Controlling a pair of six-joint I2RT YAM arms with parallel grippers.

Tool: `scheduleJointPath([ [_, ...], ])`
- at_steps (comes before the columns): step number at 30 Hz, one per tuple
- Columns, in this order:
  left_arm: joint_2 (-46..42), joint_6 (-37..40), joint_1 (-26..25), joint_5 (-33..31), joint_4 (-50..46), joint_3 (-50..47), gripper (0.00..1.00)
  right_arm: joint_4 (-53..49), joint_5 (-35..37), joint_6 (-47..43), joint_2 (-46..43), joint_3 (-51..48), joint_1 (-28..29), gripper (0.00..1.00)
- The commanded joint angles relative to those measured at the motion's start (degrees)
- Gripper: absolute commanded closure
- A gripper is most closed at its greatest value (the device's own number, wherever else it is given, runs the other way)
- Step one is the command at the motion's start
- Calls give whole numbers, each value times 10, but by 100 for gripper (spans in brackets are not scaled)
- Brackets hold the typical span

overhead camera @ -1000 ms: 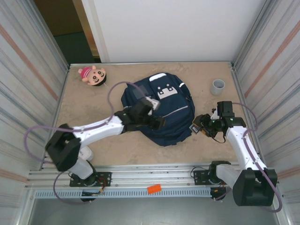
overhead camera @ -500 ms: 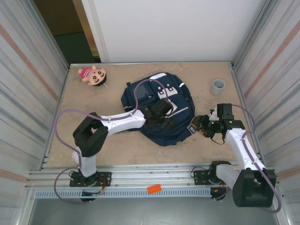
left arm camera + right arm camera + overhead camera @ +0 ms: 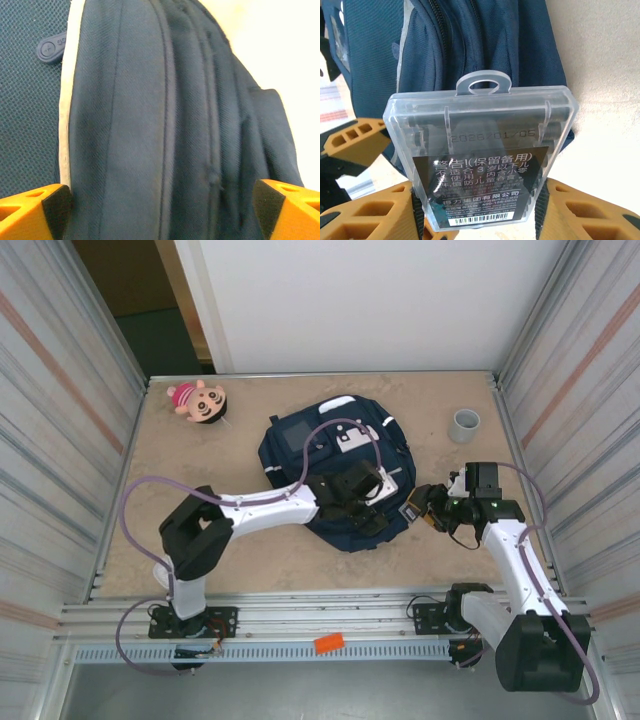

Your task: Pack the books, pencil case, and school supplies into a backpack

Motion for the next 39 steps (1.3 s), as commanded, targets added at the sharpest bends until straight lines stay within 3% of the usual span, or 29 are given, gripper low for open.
scheduleJointPath([
  [1, 21, -3, 7, -94, -26, 25, 11, -6, -12, 7, -9, -3, -1, 56],
  [6, -21, -28, 24, -102, 31, -19, 21, -7, -11, 5, -6, -3, 0, 56],
  [9, -44, -43, 40, -78, 56, -45, 34, -6, -11, 6, -4, -3, 4, 56],
  [12, -57, -50, 50, -61, 69, -60, 37, -24, 18, 7, -2, 0, 7, 56],
  [14, -61, -48, 50, -50, 74, -64, 34, -47, 55, -1, 8, 7, 6, 53],
  [18, -66, -49, 50, -12, 78, -68, 20, -120, 162, -55, 85, 52, -4, 29],
  [20, -78, -59, 50, -1, 92, -79, 18, -134, 199, -87, 135, 77, -10, 18],
  [25, -123, -85, 52, -3, 129, -117, 16, -119, 259, -172, 262, 147, -23, 6],
  [27, -140, -92, 53, -9, 128, -126, 15, -105, 271, -195, 310, 174, -25, 4],
  [32, -181, -101, 63, -17, 127, -153, 15, -77, 213, -219, 416, 224, -41, 3],
  [39, -213, -106, 84, -18, 121, -171, 15, -93, 213, -240, 453, 234, -45, 5],
])
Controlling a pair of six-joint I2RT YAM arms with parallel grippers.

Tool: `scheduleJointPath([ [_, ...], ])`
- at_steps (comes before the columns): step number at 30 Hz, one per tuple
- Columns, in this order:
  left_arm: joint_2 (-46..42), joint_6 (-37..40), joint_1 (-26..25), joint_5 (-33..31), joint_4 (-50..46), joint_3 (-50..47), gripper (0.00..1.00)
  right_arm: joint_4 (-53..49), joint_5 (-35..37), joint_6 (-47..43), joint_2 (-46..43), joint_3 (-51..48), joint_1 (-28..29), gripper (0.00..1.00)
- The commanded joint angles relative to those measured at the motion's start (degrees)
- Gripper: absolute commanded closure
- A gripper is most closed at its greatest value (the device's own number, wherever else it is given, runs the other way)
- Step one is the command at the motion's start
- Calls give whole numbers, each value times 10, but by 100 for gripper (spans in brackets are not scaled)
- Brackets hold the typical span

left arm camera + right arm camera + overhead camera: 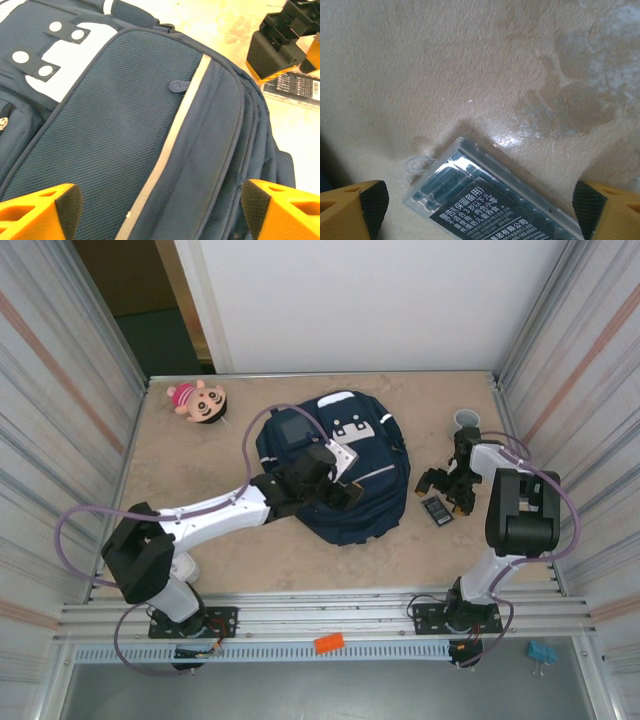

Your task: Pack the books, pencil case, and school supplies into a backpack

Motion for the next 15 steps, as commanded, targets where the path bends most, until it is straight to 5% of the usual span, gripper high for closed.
scheduleJointPath([
  [1, -24, -10, 11, -9, 5, -13, 15, -28, -14, -28, 6, 1, -3, 6],
  [15, -25, -26, 20, 15, 10, -18, 15, -101, -7, -4, -34, -49, 35, 17],
])
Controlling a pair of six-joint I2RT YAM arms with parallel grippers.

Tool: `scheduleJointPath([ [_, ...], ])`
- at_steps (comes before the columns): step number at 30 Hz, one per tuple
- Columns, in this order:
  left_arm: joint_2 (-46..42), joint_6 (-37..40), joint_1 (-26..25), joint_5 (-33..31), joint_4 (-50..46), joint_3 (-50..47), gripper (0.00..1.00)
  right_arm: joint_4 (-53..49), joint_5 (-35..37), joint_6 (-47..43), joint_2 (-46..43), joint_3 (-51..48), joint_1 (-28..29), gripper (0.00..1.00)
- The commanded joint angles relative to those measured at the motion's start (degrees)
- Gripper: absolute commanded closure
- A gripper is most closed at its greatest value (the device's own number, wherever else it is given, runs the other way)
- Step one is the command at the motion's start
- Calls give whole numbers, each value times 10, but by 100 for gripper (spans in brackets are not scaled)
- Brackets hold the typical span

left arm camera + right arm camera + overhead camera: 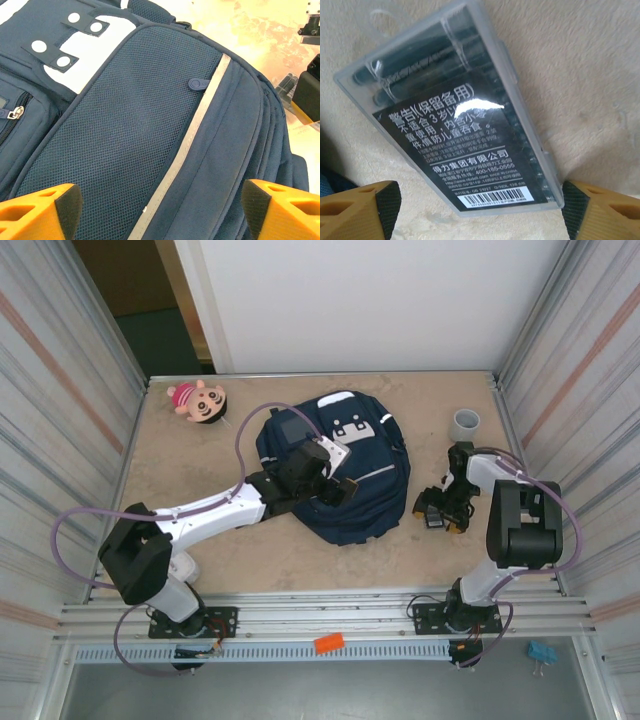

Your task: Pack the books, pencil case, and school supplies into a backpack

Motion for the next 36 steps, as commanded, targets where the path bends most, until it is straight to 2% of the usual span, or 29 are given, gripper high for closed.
scheduleJointPath([
  [1, -23, -11, 4, 5, 10, -11, 15, -36, 18, 7, 20, 22, 15, 18],
  [5, -37, -12, 4, -5, 13, -25, 15, -61, 90, 5, 50, 64, 46, 19],
  [8, -44, -16, 7, -9, 12, -33, 15, -78, 130, 2, 73, 91, 58, 16],
  [13, -51, -19, 10, -11, 14, -38, 15, -82, 149, -11, 99, 121, 59, 18],
  [17, -51, -20, 11, -11, 14, -38, 15, -62, 107, -24, 116, 123, 56, 23],
  [22, -51, -22, 11, -9, 10, -36, 15, -58, 86, -23, 140, 110, 44, 48],
  [23, -52, -19, 12, -8, 8, -36, 15, -55, 79, -21, 140, 106, 37, 50],
  [30, -33, 30, 11, 9, 0, -29, 15, -23, -12, -7, 36, 67, -21, 53],
  [36, 47, 106, -14, -12, -37, 32, 11, 46, -194, 28, -123, 6, -123, 54],
])
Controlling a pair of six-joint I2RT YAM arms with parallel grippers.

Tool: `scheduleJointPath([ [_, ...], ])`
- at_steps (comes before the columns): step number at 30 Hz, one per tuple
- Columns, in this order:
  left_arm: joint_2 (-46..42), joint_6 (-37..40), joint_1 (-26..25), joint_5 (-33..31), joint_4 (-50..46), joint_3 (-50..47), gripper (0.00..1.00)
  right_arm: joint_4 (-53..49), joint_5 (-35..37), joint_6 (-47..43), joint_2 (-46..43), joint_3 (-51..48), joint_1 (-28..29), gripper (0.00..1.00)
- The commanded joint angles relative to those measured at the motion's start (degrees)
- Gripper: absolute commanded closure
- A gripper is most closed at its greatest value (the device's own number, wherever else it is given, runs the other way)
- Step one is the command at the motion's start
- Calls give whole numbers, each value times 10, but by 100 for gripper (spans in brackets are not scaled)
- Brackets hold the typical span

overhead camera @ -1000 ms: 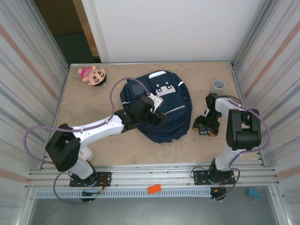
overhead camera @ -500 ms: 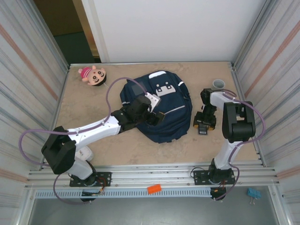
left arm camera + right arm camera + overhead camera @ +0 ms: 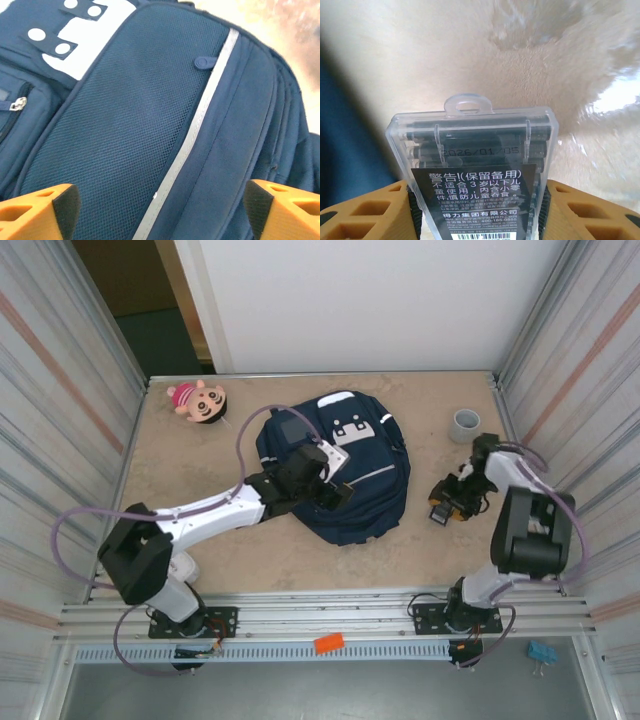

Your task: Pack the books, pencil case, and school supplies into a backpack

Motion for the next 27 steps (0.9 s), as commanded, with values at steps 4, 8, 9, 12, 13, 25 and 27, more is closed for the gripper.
scheduleJointPath([
  [4, 99, 93, -31, -13, -42, 93, 8, 55, -169, 40, -120, -44, -51, 55],
  [8, 149, 92, -33, -22, -43, 132, 8, 65, -191, 48, -135, -65, -51, 55],
  [9, 158, 86, -34, -30, -47, 140, 9, 67, -193, 49, -136, -68, -51, 55],
  [12, 177, 68, -34, -54, -49, 152, 13, 71, -194, 51, -140, -76, -51, 55],
  [13, 180, 62, -34, -65, -50, 154, 15, 71, -196, 51, -139, -75, -51, 55],
  [25, 110, 15, -32, -102, 6, 102, 42, 71, -204, 58, -141, -73, -42, 55],
  [27, 110, 13, -28, -94, 2, 102, 49, 73, -205, 64, -145, -72, -36, 55],
])
